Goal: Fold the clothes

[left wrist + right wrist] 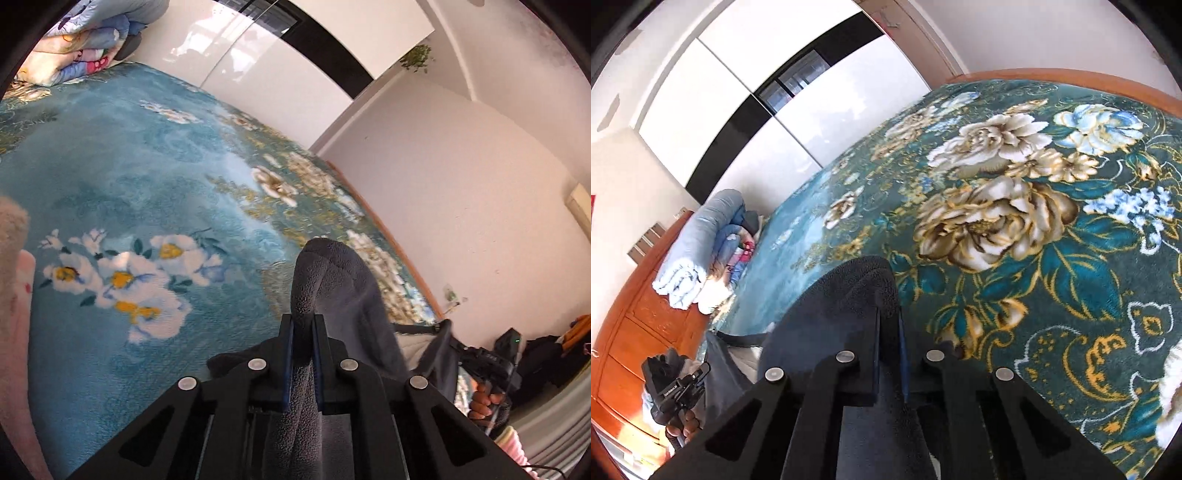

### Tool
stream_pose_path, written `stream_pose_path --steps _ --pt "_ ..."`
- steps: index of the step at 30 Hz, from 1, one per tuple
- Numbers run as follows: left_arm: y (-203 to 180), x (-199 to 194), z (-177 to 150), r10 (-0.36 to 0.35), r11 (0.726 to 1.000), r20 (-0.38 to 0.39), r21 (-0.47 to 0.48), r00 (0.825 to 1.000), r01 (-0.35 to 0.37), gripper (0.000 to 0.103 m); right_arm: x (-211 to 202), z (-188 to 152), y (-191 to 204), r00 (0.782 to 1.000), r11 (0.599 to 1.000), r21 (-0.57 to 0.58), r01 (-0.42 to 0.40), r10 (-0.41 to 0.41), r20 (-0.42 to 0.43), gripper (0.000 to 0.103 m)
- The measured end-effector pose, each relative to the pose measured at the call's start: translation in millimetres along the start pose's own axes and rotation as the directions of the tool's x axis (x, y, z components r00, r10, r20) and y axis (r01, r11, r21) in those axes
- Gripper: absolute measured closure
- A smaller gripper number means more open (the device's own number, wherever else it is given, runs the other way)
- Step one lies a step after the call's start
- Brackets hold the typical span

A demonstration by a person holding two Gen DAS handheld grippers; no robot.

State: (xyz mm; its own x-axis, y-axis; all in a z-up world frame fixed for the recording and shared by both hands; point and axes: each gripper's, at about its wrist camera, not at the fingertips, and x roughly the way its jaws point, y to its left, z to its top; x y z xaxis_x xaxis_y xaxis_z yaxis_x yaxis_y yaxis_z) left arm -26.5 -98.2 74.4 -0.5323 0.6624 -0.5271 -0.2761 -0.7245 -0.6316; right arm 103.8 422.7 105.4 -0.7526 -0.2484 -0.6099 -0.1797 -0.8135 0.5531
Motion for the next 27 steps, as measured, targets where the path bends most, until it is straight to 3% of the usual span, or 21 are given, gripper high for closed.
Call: stream_pose_path --steps 2,4,8,11,13,15,17,19,21,22,24,25,26,27 --pt "21 22 -9 0.063 0.996 -0.065 -0.058 0.996 -0.066 0.093 16 -7 -15 0.997 0.998 0.047 0.048 -0.045 -0.058 0.094" --pt "46 41 -22 0.078 0.987 -0.126 -0.134 0.989 -0.095 0.093 26 -17 -33 0.995 0.992 0.116 0.05 -0.04 -0.088 0.095" --pt "62 40 -27 0.019 0.974 -0.114 -0.223 0.993 -0.044 0.094 28 -23 -49 0.997 0.98 0.198 0.016 0.0 -0.082 0.095" --pt "46 23 -11 -0.028 0.979 -0.052 -0.201 0.998 0.017 0.094 16 -12 -40 0.998 0.982 0.182 -0.043 0.048 -0.027 0.095" --pt "37 17 -3 -0.033 0.983 -0.031 -0.183 0.999 0.027 0.094 16 -12 -36 0.999 0.987 0.16 -0.023 0.028 -0.03 0.095" --pt "34 24 -5 0.027 0.987 -0.054 -0.155 0.998 -0.035 0.094 25 -19 -38 0.997 0.987 0.155 0.04 -0.029 -0.074 0.095" --pt "43 38 -14 0.084 0.98 -0.118 -0.167 0.989 -0.104 0.093 32 -29 -47 0.993 0.979 0.197 0.057 -0.036 -0.11 0.095" --pt "51 42 -22 0.085 0.975 -0.146 -0.192 0.986 -0.112 0.089 29 -35 -51 0.994 0.973 0.227 0.033 -0.007 -0.111 0.094" --pt "50 33 -24 0.068 0.975 -0.124 -0.201 0.99 -0.092 0.089 21 -36 -47 0.994 0.976 0.218 0.03 -0.006 -0.108 0.093" --pt "47 26 -23 0.061 0.977 -0.105 -0.199 0.993 -0.081 0.086 17 -37 -45 0.994 0.977 0.213 0.029 -0.006 -0.106 0.092" --pt "37 9 -24 0.063 0.98 -0.07 -0.184 0.996 -0.075 0.069 8 -38 -41 0.995 0.979 0.202 0.032 -0.013 -0.097 0.091" --pt "32 0 -27 0.063 0.982 -0.053 -0.174 0.997 -0.071 0.051 0 -40 -38 0.996 0.98 0.193 0.045 -0.03 -0.078 0.091" --pt "26 -9 -29 0.062 0.984 -0.036 -0.163 0.997 -0.067 0.039 -8 -42 -36 0.997 0.98 0.191 0.053 -0.043 -0.057 0.091" --pt "20 -18 -32 0.061 0.987 -0.021 -0.151 0.998 -0.063 0.037 -16 -45 -34 0.998 0.979 0.195 0.059 -0.054 -0.035 0.091"
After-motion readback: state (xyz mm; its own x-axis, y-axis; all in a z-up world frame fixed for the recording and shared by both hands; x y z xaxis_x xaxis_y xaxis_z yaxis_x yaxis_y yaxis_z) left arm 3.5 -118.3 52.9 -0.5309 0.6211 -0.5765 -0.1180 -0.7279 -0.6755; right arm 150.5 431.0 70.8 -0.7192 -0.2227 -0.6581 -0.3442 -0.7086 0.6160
